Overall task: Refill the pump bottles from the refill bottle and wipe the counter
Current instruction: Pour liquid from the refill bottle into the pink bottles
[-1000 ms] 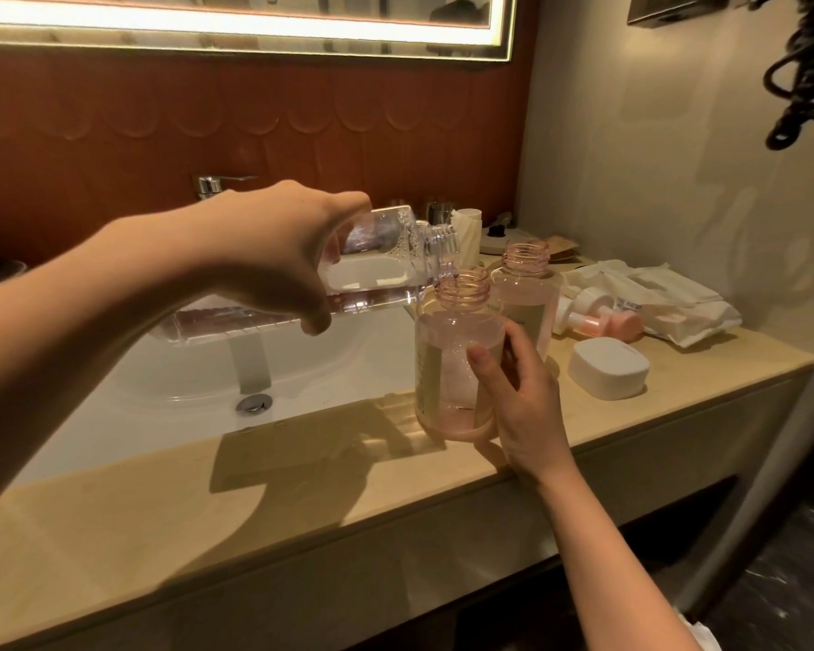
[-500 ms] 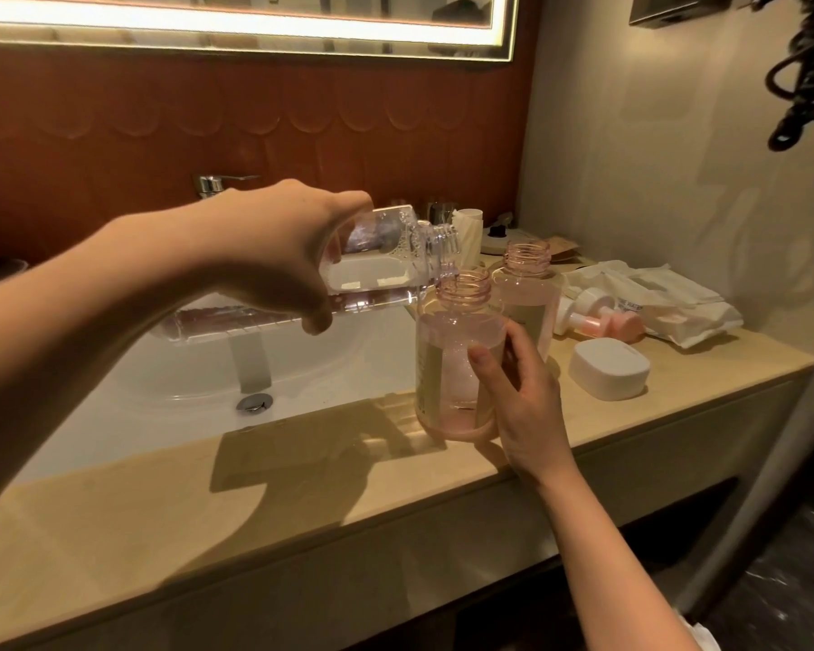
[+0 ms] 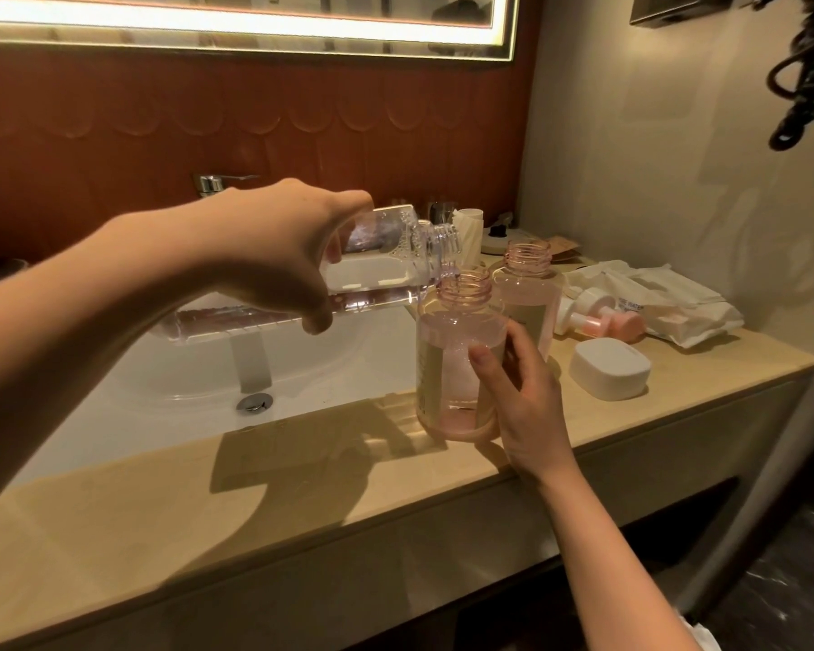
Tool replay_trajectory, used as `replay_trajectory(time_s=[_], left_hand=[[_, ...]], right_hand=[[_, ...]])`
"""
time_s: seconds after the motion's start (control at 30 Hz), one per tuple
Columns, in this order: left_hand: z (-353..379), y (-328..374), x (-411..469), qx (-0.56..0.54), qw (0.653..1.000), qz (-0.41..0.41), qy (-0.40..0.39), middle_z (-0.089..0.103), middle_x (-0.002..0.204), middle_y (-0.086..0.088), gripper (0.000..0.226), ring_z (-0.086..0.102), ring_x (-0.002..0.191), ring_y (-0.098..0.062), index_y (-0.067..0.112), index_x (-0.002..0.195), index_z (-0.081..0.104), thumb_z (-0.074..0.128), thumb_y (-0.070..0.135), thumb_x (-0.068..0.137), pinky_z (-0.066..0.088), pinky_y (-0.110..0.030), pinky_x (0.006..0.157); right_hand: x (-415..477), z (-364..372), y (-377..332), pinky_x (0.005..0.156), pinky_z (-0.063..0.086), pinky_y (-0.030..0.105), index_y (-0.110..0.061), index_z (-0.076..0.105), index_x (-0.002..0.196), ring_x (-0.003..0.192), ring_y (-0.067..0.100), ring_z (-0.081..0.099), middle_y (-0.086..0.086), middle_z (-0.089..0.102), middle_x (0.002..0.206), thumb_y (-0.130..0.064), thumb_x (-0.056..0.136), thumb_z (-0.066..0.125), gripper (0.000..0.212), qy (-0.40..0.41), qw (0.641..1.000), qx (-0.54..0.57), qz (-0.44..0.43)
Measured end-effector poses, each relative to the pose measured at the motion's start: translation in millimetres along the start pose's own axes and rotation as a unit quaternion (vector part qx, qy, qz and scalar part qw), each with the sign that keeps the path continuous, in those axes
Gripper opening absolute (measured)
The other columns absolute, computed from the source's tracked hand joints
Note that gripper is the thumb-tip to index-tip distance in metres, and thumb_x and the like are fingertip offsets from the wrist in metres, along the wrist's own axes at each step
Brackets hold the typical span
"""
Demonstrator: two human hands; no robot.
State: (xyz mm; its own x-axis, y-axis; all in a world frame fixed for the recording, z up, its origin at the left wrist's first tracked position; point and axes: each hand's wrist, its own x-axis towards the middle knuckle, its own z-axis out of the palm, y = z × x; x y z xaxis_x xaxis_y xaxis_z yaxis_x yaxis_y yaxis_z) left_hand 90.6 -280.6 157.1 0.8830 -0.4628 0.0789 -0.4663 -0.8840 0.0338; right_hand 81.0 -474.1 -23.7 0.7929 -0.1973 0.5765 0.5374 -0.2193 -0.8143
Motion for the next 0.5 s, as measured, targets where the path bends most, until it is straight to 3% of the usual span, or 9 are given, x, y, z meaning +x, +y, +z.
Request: replay_trajectory(time_s=[0.2,0.5], left_hand=[[0.0,-0.2,0.5,0.002,1.0,0.002,-0.003,0.047,0.138,-0.006,0.106,0.042,0.094,-0.012,0.024,0.149,0.011,0.08,0.017,0.069,0.04,-0.021,0.07],[-0.5,-0.1,0.3,0.0,1.0,-0.002,-0.006,0.048,0.137,-0.006,0.108,0.041,0.094,-0.012,0.024,0.15,0.009,0.08,0.017,0.069,0.038,-0.022,0.072]], right_hand=[[-0.3,0.2,0.0,0.082,0.046,0.013,-0.015,0.05,0.126,0.104,0.003,0.059,-0.006,0.063,0.114,-0.072,0.073,0.051,0.077,-0.001,1.0,0.007,0.002],[0.3,0.6,-0.3,0.081,0.046,0.013,-0.014,0.05,0.127,0.105,0.005,0.059,-0.003,0.063,0.115,-0.074,0.072,0.051,0.082,0.002,1.0,0.003,0.004]])
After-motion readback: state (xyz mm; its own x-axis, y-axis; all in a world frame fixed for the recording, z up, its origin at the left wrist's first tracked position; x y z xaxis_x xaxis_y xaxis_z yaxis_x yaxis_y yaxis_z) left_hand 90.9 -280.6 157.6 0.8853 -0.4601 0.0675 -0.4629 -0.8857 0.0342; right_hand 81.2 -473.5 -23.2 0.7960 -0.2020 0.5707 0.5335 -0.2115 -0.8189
